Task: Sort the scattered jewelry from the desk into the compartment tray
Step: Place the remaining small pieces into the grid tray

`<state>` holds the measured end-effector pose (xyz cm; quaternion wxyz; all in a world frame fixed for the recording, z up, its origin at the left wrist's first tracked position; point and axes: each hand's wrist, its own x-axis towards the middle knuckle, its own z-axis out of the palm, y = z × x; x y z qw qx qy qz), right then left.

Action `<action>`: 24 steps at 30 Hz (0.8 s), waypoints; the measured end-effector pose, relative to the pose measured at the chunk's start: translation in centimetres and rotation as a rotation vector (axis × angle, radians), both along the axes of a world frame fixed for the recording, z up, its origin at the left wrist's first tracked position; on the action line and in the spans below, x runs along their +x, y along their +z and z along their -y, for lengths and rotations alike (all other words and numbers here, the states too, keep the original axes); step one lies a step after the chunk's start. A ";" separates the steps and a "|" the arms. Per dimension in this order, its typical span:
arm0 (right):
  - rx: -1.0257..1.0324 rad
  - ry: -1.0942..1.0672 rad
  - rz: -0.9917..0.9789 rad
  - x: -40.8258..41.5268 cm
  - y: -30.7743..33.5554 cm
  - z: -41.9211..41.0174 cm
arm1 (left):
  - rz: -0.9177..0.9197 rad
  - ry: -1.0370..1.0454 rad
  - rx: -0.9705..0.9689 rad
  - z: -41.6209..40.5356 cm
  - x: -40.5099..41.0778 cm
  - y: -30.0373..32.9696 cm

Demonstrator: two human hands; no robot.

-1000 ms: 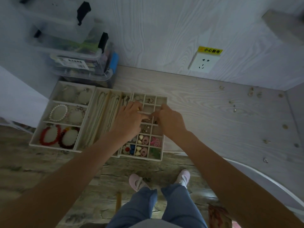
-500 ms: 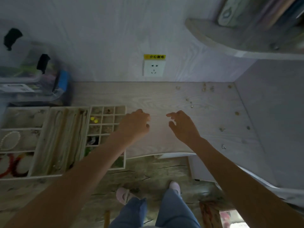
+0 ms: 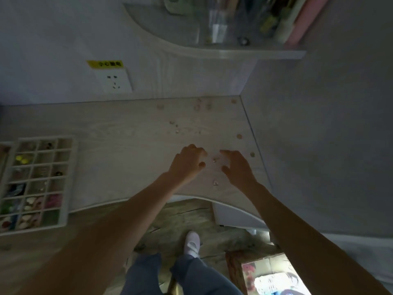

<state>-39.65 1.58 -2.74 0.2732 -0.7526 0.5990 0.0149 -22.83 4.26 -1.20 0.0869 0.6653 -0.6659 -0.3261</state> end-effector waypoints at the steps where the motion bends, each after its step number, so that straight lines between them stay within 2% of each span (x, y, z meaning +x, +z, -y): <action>1: 0.012 0.007 0.012 -0.3 -0.3 0.4 | -0.020 0.031 0.007 0.3 -1.1 -0.7; 7: 0.001 -0.036 0.126 -0.6 -2.1 2.1 | -0.075 0.262 -0.001 1.0 -5.1 -3.2; 16: 0.022 0.043 0.219 -0.8 -2.4 3.2 | -0.149 0.307 -0.065 1.7 -5.1 -3.6; 19: 0.114 -0.004 0.356 -0.2 -1.1 3.1 | -0.265 0.347 -0.088 1.2 -3.5 -2.5; 24: 0.323 -0.164 0.730 3.4 1.3 2.5 | -0.392 0.463 -0.103 -0.5 0.4 0.6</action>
